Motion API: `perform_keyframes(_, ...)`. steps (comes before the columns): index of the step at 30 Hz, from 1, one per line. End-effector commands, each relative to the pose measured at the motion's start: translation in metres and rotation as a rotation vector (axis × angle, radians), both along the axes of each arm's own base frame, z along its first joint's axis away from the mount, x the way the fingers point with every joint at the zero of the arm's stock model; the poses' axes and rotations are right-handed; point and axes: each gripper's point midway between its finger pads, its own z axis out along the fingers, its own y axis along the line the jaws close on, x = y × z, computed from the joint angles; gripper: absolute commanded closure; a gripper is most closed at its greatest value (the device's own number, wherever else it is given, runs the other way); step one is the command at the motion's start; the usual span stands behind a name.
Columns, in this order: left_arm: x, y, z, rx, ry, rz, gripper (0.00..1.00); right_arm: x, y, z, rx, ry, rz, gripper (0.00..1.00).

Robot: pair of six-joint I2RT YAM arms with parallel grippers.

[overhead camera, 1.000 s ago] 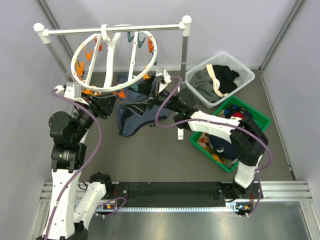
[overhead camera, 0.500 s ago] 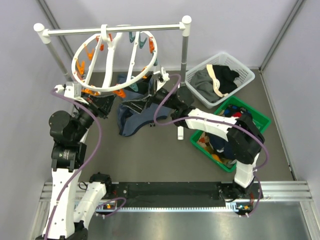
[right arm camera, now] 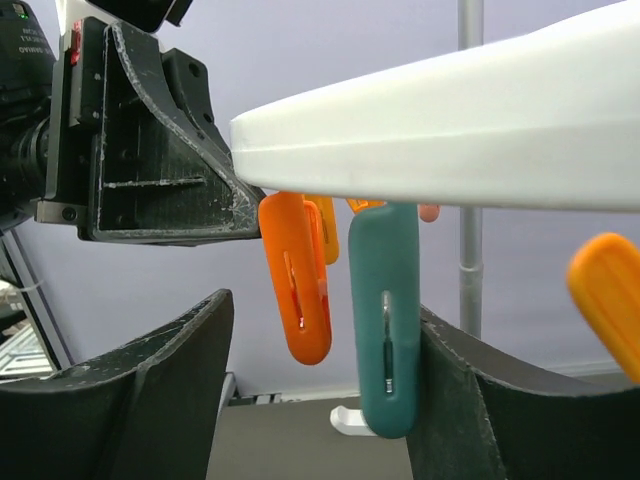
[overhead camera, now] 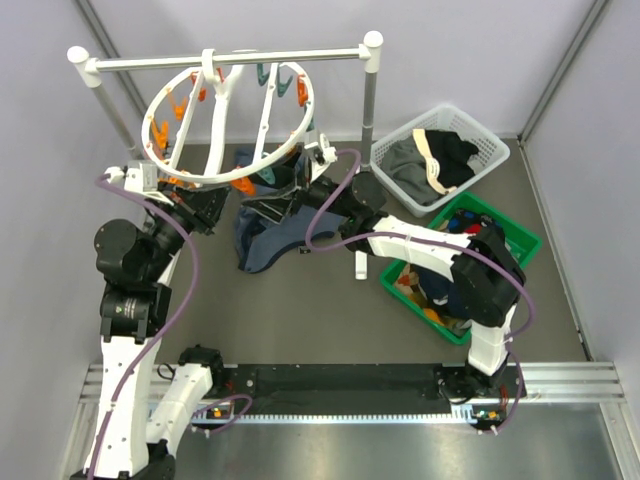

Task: Clip the socks to the hanger
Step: Open the clamp at the hanger.

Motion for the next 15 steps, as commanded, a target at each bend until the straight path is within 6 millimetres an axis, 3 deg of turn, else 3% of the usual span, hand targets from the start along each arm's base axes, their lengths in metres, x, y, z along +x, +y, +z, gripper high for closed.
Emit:
perform_keyframes(1, -0.008, 0.000, 0.022, -0.019, -0.049, 0.001, 0.96, -0.013, 0.000, 0.028, 0.071, -0.090, 0.013, 0.42)
perform_keyframes(4, -0.007, 0.000, 0.022, -0.026, -0.044, 0.001, 0.97, -0.013, -0.001, 0.028, 0.070, -0.093, 0.008, 0.55)
perform_keyframes(9, -0.011, -0.002, 0.023, -0.032, -0.044, -0.014, 0.95, -0.014, -0.001, 0.026, 0.058, -0.092, -0.005, 0.86)
perform_keyframes(12, -0.016, -0.003, 0.023, -0.014, -0.045, -0.025, 0.81, -0.014, -0.002, 0.027, 0.050, -0.091, -0.031, 0.99)
perform_keyframes(13, -0.017, -0.003, 0.023, 0.001, -0.051, -0.026, 0.70, -0.014, -0.002, 0.028, 0.048, -0.098, -0.042, 1.00)
perform_keyframes(15, -0.021, -0.004, 0.020, 0.021, -0.046, -0.034, 0.59, -0.016, -0.004, 0.029, 0.048, -0.096, -0.056, 1.00)
